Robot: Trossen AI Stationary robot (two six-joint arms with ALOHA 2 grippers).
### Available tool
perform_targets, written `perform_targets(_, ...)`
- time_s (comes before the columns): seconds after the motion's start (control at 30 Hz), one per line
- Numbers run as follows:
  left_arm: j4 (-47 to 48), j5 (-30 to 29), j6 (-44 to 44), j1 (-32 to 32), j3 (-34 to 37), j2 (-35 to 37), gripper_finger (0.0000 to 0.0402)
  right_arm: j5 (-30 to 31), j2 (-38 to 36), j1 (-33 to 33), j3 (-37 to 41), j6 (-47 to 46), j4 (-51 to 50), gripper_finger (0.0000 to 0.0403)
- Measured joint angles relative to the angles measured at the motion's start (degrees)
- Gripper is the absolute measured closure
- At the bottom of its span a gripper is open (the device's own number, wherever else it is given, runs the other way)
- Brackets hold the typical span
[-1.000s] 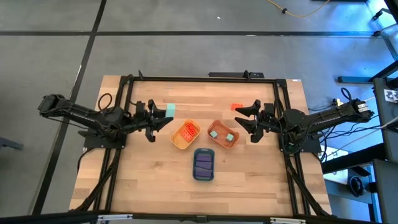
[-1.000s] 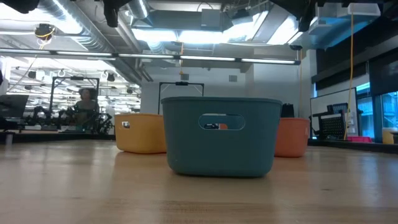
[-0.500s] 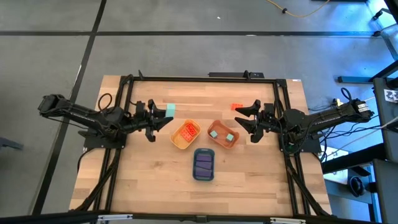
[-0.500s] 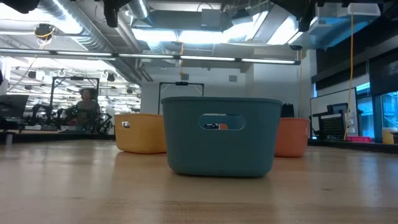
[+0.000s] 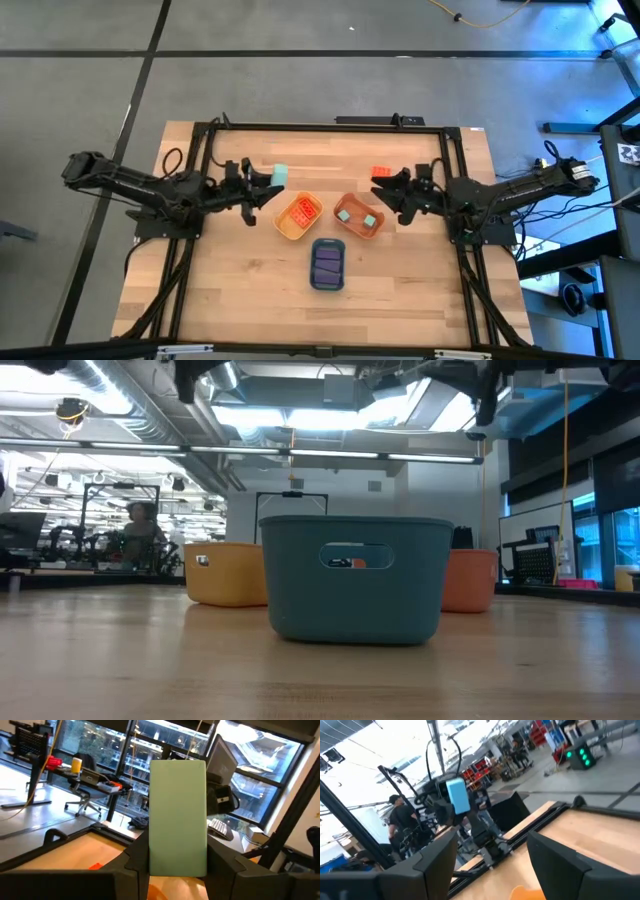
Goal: Sort & place blocks by color
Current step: Put the light blue block into the orange bin
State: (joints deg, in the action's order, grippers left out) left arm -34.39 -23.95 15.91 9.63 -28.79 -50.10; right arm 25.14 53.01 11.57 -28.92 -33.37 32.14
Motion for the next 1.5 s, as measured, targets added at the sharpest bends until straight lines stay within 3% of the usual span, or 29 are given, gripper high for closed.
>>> perform_targets(0.13, 5.47, 5.31, 0.02, -2.30, -4.32, -4.17, 0.0279, -1.68, 5.79, -0.11, -6.62, -0.86, -3.73, 0.0159)
perform_targets(0.33, 5.89, 11.03, 0.06, -4.55, -8.46, -8.99, 0.0279, -7.58, 13.43, -2.95, -17.36, 2.24, -14.95, 0.0159)
perform_targets(0.6, 5.89, 13.20, 1.48, -4.75, -10.06, -12.24, 0.0279, -15.40, 19.97, -6.39, -25.34, 5.89, -15.69, 0.0159)
perform_targets(0.87, 0.23, 15.92, 4.72, -4.75, -10.13, -16.01, 0.0279, -15.90, 24.94, -6.56, -28.37, 15.57, -15.53, 0.0159)
perform_targets(1.5, -4.94, 16.19, 2.59, -4.98, -13.80, -24.78, 0.0279, -18.79, 28.44, -6.58, -28.79, 15.46, -9.18, 0.0160)
